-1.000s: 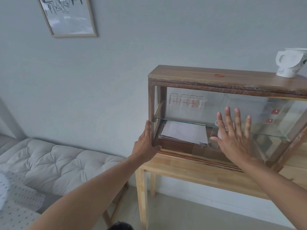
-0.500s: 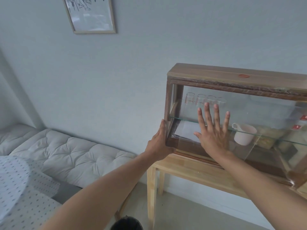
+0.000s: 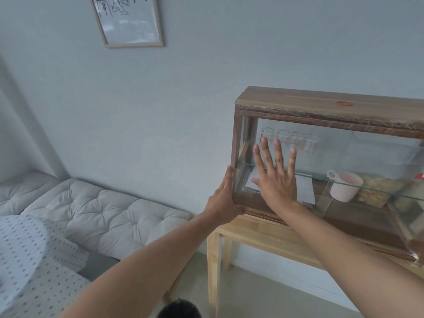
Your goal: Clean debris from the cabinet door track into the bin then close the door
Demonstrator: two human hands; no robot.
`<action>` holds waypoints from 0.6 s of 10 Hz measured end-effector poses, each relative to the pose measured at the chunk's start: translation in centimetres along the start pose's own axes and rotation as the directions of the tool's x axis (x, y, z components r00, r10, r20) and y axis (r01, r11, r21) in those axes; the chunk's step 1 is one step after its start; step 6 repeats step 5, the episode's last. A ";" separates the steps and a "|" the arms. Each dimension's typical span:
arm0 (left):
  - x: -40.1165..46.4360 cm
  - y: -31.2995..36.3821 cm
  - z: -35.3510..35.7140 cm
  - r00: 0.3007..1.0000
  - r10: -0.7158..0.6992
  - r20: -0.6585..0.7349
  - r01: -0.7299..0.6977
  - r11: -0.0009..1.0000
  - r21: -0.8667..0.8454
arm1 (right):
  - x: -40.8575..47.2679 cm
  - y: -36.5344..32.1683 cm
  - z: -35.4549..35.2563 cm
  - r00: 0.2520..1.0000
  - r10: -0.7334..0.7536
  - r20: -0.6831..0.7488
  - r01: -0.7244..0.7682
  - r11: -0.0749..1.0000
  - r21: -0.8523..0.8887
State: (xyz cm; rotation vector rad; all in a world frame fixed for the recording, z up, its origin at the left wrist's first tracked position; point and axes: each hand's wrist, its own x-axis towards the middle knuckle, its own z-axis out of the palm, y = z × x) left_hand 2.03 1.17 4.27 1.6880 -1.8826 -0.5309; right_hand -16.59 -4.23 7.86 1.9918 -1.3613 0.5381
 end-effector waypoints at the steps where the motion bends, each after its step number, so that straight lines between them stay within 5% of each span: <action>1: 0.0 -0.1 -0.1 1.000 -0.002 -0.002 0.002 1.000 0.021 | 0.2 -0.3 -0.4 1.000 0.007 0.029 -0.007 1.000 0.008; 6: -1.9 1.9 -1.8 0.995 -0.089 0.034 0.072 0.936 0.343 | -1.6 1.6 -6.8 0.984 -0.033 0.177 0.021 0.997 0.069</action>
